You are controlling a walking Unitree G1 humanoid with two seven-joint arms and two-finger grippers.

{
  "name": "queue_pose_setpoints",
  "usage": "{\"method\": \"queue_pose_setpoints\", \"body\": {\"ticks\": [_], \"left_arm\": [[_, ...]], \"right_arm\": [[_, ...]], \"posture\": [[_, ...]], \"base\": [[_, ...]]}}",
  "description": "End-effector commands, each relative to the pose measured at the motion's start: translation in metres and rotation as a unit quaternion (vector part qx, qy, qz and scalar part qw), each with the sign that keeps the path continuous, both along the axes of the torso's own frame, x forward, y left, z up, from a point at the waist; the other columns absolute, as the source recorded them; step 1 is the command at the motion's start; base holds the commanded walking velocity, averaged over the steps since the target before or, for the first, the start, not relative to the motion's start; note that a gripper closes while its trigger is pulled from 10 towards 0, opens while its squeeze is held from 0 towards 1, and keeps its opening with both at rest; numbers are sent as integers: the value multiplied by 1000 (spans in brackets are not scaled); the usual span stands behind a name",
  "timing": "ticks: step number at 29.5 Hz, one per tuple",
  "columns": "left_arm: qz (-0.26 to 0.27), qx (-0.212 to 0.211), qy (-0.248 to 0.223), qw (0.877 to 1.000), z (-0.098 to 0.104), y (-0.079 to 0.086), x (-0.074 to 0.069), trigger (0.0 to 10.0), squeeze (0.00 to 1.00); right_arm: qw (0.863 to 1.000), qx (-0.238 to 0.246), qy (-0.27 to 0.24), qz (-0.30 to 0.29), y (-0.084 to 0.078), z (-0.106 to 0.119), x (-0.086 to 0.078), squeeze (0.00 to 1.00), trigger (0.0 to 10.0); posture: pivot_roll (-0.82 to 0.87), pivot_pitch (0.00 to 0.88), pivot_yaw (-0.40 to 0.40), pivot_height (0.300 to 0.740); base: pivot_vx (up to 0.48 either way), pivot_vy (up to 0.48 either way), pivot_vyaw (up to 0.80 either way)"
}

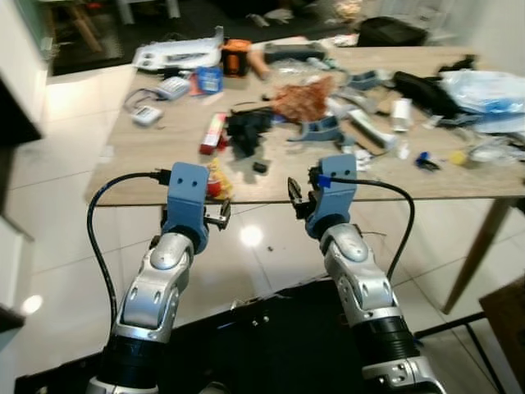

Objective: Picking trash to rubbish bin

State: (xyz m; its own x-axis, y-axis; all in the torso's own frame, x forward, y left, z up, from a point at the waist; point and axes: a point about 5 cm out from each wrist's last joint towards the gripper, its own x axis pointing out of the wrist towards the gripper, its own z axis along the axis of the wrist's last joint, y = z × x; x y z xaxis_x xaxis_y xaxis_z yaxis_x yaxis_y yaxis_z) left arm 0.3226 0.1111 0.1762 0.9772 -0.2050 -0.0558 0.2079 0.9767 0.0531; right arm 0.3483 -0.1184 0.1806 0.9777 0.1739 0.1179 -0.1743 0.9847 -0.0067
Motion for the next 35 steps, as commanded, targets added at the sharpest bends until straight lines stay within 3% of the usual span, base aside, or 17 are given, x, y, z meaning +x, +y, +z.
{"method": "queue_pose_setpoints", "body": {"ticks": [1,18,35], "left_arm": [[8,3,11,1000,-4,5,-2,10000,0],[14,4,27,1000,-6,4,-2,10000,0],[31,-14,42,999,-7,8,-1,10000,0]], "right_arm": [[1000,5,12,7,5,-4,-1,0,10000],[1000,0,11,10,4,-3,0,0,10000],[999,13,27,30,9,-6,-1,0,10000]], "posture": [[82,191,-11,740],[79,205,-17,740],[72,205,-29,740]], "base": [[0,0,800],[0,0,786],[0,-113,0]]}}
